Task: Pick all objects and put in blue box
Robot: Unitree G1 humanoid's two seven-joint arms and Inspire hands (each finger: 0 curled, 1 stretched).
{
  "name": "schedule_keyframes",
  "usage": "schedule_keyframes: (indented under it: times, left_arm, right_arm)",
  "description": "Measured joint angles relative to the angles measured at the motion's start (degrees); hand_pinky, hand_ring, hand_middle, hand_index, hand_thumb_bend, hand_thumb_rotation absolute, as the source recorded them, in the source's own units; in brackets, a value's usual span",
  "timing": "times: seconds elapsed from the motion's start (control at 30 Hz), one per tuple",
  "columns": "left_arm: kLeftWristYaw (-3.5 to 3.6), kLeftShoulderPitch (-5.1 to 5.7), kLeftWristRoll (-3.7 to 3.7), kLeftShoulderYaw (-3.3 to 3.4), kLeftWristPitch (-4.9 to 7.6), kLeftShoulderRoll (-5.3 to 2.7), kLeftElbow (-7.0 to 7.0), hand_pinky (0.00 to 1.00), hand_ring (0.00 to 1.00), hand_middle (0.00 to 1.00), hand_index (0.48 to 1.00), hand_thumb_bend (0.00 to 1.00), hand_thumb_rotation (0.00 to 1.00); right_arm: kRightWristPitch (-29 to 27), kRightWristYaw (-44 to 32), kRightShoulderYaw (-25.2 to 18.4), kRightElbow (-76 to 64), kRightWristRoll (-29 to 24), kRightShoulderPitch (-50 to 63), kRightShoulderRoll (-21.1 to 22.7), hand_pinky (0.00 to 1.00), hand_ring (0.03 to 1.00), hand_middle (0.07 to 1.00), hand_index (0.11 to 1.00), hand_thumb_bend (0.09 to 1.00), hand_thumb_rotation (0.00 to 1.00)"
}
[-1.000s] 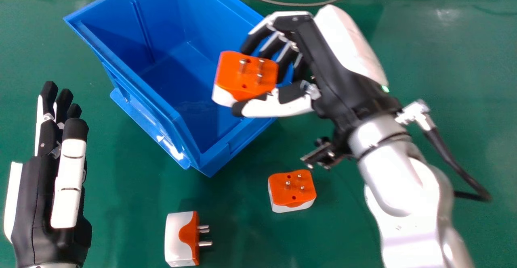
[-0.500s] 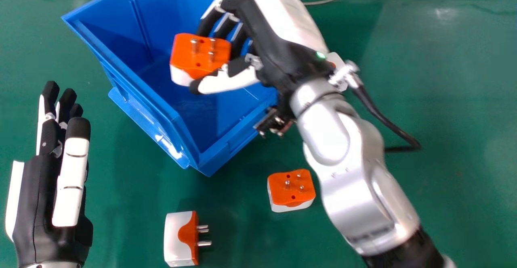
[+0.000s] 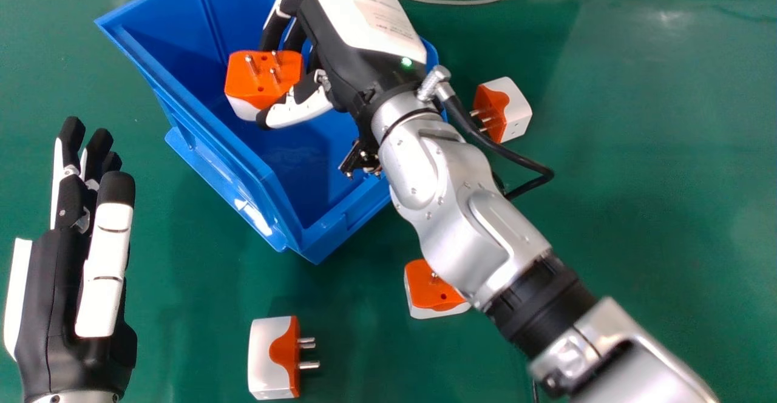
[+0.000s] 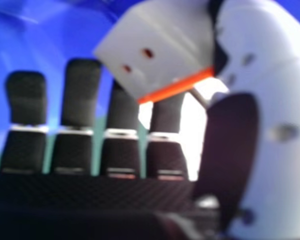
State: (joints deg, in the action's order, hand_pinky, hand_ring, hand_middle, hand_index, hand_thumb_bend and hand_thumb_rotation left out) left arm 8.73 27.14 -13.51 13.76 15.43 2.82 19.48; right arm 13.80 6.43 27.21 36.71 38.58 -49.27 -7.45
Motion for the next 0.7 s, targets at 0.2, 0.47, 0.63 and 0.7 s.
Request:
schedule_keyframes:
  times: [0.2,0.47,0.63,0.7]
  left_arm:
    - [-0.11,0.2,0.09,0.06,0.04,0.02,0.01,1.0,0.99,0.99,1.0,0.68,0.79]
    - [0.89,0.88,0.05,0.23,0.82,0.31,0.04,1.0,1.0,0.99,1.0,0.67,0.8]
    - [1.29,0.97,0.02,0.49,1.64,0.35,0.03,1.0,1.0,0.99,1.0,0.66,0.81]
    - [1.43,0.96,-0.02,0.51,1.87,0.35,0.04,1.0,1.0,1.0,1.0,0.66,0.81]
  right_arm:
    - [-3.76,2.51,0.14,10.39,-0.87,-5.55,-0.26,0.29,0.426,0.526,0.556,0.485,0.0]
    - [-9.73,8.26,0.7,22.39,-1.9,-9.24,-0.77,0.29,0.435,0.522,0.572,0.484,0.0]
    - [-9.94,9.07,1.19,25.3,-1.88,-11.25,-1.05,0.3,0.436,0.516,0.574,0.485,0.0]
    - [-9.91,9.51,1.47,25.48,-1.89,-11.32,-1.06,0.3,0.435,0.516,0.557,0.488,0.0]
